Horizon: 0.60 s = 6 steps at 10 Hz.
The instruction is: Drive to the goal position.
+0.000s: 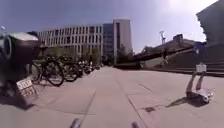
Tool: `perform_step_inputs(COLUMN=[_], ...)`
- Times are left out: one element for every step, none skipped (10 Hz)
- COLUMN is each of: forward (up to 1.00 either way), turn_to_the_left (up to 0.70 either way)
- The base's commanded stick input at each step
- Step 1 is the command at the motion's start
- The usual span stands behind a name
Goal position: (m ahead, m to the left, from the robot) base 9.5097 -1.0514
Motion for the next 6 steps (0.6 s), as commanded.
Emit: perform_step_inputs(forward=[1.0,1.0,1.0,1.0,1.0,1.0], turn_to_the_left=[-0.01,0.0,0.0,0.0,0.0,0.0])
